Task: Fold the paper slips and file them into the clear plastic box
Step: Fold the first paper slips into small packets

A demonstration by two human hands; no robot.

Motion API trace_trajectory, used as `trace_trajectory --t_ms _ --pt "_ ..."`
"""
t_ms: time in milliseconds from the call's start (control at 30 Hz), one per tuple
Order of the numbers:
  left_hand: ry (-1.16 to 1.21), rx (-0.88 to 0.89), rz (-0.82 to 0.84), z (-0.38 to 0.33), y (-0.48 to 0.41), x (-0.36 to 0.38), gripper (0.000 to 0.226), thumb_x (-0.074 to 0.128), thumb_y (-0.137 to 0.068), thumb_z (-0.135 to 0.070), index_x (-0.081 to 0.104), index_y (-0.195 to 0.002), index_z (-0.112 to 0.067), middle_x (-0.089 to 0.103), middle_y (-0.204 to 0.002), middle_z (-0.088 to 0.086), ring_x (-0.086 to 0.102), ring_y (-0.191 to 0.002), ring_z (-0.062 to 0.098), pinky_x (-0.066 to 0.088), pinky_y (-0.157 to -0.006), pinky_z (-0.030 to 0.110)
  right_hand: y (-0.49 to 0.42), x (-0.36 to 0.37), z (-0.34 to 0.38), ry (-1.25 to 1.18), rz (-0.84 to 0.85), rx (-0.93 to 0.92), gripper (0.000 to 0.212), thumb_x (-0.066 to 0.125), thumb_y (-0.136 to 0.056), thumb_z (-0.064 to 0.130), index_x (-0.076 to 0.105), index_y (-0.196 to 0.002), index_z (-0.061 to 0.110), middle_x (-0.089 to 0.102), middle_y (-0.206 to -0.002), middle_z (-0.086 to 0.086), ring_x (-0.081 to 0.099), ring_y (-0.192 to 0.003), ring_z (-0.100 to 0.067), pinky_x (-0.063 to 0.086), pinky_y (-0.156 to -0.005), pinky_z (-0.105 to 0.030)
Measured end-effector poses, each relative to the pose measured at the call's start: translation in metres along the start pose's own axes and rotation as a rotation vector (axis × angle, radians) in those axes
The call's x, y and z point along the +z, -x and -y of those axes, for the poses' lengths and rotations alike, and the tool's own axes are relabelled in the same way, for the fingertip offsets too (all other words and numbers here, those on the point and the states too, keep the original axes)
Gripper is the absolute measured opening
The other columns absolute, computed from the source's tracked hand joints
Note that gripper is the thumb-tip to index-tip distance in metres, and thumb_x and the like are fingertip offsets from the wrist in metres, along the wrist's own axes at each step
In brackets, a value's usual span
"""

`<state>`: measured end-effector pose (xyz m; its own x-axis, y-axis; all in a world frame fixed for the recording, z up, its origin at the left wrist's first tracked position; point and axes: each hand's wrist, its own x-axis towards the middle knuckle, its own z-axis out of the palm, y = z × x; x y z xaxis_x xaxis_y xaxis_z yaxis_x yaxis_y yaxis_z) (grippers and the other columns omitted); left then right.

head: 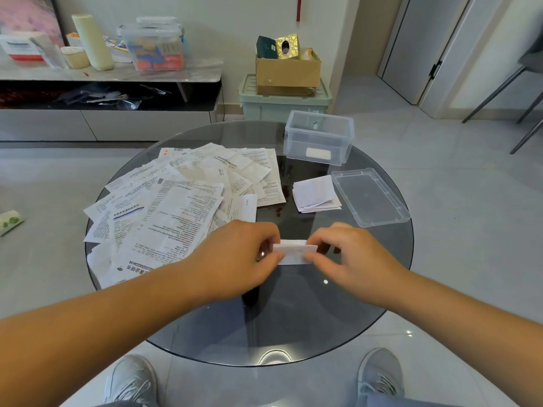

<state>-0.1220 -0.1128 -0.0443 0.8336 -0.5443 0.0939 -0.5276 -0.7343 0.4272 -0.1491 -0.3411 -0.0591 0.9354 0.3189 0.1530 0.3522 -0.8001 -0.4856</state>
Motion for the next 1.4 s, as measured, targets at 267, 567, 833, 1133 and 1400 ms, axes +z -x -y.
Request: trace_trajectory --t_ms 267,567,833,1133,1400 --pt "0.016 -0.158 0.001 -0.007 -0.019 0.015 0.026 0.065 -0.088 -0.047 0.045 -0.087 -0.030 0.062 -0.078 -0.009 0.060 -0.074 0.011 0.054 -0.072 0.038 -0.016 0.006 0.002 -0.131 0.025 0.235 0.023 0.078 -0.082 0.039 0.061 -0.096 0.033 0.066 -0.073 0.012 0.060 -0.070 -0.004 0.047 -0.066 -0.022" --pt "-0.054 -0.080 0.079 -0.006 -0.017 0.019 0.030 0.059 -0.093 -0.048 0.042 -0.114 -0.034 0.056 -0.097 -0.006 0.055 -0.083 0.014 0.047 -0.071 0.031 -0.020 0.001 0.008 -0.033 0.161 0.222 0.024 0.070 -0.088 0.043 0.055 -0.107 0.038 0.062 -0.079 0.011 0.054 -0.084 -0.009 0.041 -0.083 -0.032" --pt "-0.052 -0.075 0.113 -0.004 -0.013 0.018 0.032 0.057 -0.094 -0.051 0.045 -0.121 -0.038 0.043 -0.112 -0.005 0.052 -0.090 0.013 0.049 -0.079 0.033 -0.013 -0.004 0.003 -0.034 0.212 0.166 0.036 0.066 -0.090 0.049 0.054 -0.123 0.049 0.060 -0.091 0.013 0.046 -0.102 -0.010 0.037 -0.101 -0.042" --pt "0.067 -0.115 0.205 -0.001 -0.015 0.008 0.026 0.067 -0.090 -0.048 0.056 -0.112 -0.040 0.041 -0.109 -0.009 0.052 -0.086 0.004 0.041 -0.075 0.020 -0.020 -0.005 0.003 0.007 0.265 0.191 0.039 0.069 -0.088 0.047 0.057 -0.125 0.048 0.060 -0.090 0.013 0.048 -0.103 -0.013 0.034 -0.100 -0.039" --pt "0.215 -0.200 0.287 0.000 -0.025 -0.005 0.025 0.079 -0.085 -0.029 0.065 -0.103 -0.039 0.056 -0.094 -0.011 0.058 -0.075 0.009 0.037 -0.062 0.014 -0.032 -0.015 0.005 -0.086 0.390 0.259 0.049 0.078 -0.083 0.022 0.061 -0.124 0.043 0.061 -0.081 0.010 0.060 -0.080 -0.011 0.052 -0.080 -0.034"
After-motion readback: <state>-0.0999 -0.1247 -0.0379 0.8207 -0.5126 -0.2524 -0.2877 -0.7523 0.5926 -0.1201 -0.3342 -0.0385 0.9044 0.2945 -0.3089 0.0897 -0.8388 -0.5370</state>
